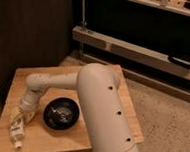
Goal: Place the bottle in the ceramic bowl
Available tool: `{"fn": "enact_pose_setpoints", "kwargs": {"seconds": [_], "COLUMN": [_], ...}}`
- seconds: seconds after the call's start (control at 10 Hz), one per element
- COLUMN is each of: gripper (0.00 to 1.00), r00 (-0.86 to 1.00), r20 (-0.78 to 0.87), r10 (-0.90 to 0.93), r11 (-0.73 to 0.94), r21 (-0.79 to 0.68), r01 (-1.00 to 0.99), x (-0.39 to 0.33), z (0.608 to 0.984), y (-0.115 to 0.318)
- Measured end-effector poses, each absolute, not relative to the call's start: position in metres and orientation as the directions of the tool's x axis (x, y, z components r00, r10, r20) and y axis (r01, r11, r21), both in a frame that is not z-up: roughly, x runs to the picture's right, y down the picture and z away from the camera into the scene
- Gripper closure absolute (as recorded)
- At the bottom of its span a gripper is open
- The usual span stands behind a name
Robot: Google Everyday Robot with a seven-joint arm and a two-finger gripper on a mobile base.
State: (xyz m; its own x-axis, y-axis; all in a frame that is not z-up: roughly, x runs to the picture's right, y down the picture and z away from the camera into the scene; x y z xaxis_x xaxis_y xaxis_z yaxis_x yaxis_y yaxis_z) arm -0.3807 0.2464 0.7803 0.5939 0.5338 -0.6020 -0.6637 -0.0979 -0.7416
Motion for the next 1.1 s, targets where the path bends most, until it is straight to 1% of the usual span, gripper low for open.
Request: {"fn": "enact_pose_setpoints", "kwargs": {"seconds": [0.1, 0.2, 0.4, 0.6, 0.9, 1.1], "gripper": [0.97, 1.0, 1.0, 1.0, 1.0, 1.0], "r00": [0.582, 0.577, 0.577, 0.567, 0.553, 0.534], "r20": [-0.621, -0.627, -0.621, -0.602, -0.557, -0.532], "r10": [0.525, 0.524, 0.531, 0.562, 0.619, 0.656], "r11": [-0.114, -0.121, -0.118, -0.128, -0.125, -0.131], "r21": [-0.729, -0.725, -0.728, -0.74, -0.765, -0.778], "r01": [-0.675, -0.678, -0.675, -0.66, -0.631, -0.614], "x": [-0.38, -0.379, -0.375, -0.373, -0.369, -0.356], "z": [0.781, 0.782, 0.781, 0.768, 0.735, 0.723], "y": [0.247, 0.248, 0.244, 0.224, 0.179, 0.15]}}
